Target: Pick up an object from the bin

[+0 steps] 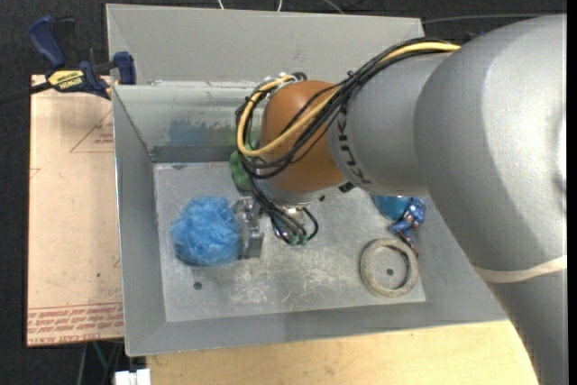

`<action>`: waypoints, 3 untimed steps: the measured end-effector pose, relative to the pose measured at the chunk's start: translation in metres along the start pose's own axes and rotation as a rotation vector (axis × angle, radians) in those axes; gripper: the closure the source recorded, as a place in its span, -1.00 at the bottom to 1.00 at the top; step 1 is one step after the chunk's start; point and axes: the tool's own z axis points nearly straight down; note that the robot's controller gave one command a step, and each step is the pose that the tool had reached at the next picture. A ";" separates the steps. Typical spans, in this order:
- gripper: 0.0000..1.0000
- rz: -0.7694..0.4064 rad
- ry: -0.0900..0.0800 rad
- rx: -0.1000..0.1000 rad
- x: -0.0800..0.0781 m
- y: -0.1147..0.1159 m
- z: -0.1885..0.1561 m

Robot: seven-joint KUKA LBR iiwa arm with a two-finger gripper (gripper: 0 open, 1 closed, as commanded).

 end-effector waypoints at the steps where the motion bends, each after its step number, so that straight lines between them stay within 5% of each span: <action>1: 1.00 0.005 -0.001 0.000 -0.001 0.001 0.000; 3: 1.00 0.010 -0.004 -0.001 -0.011 0.006 0.000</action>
Offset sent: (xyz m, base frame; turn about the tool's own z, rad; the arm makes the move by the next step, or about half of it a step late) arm 0.0114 0.0045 -0.0005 -0.0270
